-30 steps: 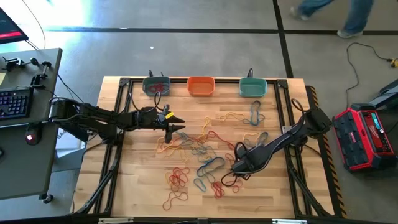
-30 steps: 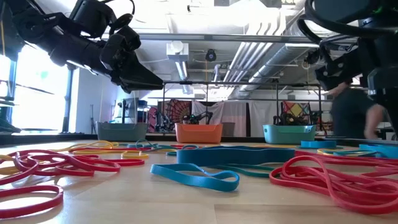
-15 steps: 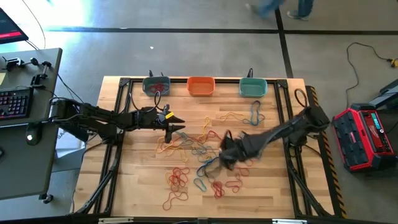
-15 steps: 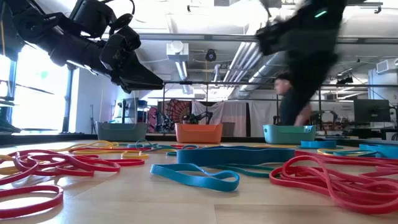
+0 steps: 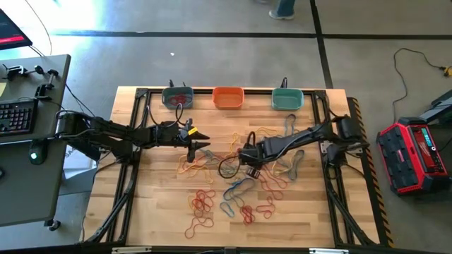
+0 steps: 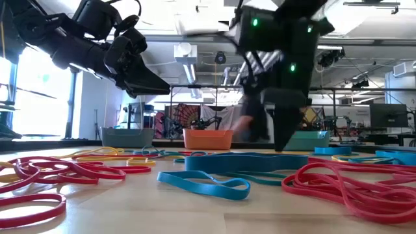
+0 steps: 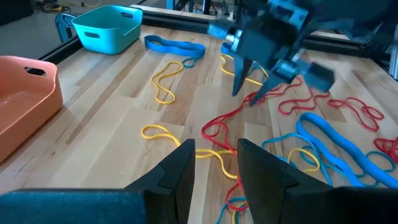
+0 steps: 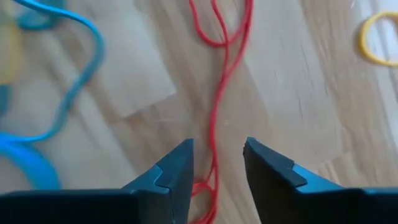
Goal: Sort rubber bands into baskets
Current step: Put the red rubber band into the blue bin
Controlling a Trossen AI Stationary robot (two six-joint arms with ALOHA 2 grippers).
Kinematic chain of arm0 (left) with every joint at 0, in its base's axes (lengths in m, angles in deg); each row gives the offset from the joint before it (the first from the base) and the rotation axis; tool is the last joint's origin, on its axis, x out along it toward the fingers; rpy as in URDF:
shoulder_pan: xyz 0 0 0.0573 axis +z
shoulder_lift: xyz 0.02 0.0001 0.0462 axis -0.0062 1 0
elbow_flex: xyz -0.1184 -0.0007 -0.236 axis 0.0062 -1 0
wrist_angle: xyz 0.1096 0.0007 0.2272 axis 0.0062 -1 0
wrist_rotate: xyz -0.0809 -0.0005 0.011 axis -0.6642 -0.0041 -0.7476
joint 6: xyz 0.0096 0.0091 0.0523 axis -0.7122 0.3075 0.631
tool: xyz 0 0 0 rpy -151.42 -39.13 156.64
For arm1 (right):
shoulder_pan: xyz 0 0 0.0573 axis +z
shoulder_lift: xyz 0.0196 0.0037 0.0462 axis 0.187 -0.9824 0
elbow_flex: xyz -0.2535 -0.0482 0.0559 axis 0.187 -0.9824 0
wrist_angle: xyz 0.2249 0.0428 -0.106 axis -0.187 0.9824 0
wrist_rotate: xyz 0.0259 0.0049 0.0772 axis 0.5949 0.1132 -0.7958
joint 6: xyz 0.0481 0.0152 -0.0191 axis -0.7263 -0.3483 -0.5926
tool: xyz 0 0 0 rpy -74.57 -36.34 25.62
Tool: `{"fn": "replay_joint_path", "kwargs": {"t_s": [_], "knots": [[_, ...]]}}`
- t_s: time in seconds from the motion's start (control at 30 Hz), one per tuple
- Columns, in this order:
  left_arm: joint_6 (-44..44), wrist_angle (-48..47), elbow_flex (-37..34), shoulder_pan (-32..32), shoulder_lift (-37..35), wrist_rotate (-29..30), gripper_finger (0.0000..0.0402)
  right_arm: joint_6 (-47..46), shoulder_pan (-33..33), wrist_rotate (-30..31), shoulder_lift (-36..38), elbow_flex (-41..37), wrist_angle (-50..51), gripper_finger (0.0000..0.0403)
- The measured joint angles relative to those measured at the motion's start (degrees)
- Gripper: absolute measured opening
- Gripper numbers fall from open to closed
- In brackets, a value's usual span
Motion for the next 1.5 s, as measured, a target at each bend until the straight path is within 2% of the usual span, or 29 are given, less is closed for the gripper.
{"fn": "replay_joint_path", "kwargs": {"t_s": [0.13,0.3,0.37,0.6,0.77,0.9,1.03,1.3,1.5], "knots": [[-0.02,0.0,0.0,0.0,0.0,0.0,0.0113,0.52,-0.84,-0.93,-2.18,0.07,0.26,0.0095],[-0.02,0.17,0.0,0.0,0.0,0.0,0.0113,3.83,-1.07,-1.29,-2.96,0.26,0.52,0.0022],[-0.02,0.14,0.0,0.0,0.0,0.0,0.0113,5.24,-0.69,-0.44,-2.38,0.11,0.21,0.0006],[1.66,-0.92,0.2,-0.09,0.02,-0.15,0.0106,5.71,0.49,7.84,3.19,-0.04,-0.78,0.0002],[4.29,-3.59,2.46,-0.9,0.02,-0.13,0.0085,8.1,1.32,10.54,6.02,-0.04,-6.11,0.0001],[7.04,-6.23,5.33,-2.71,0.02,0.46,0.0084,12.19,1.31,10.64,6.12,-0.04,-13.1,0.0001],[9.64,-6.29,7.15,-4.53,0.02,3.26,0.0105,16.21,1.33,11.04,6.14,-0.02,-19.56,0.0001],[12.46,-7.26,8.63,-6.55,0.02,3.79,0.0159,25.58,1.33,11.55,6.14,-0.02,-31.34,0.0],[15.01,-6.06,8.63,-7.12,0.89,5.22,0.0172,29.9,1.15,8.92,6.14,0.0,-38.37,0.0]]}}
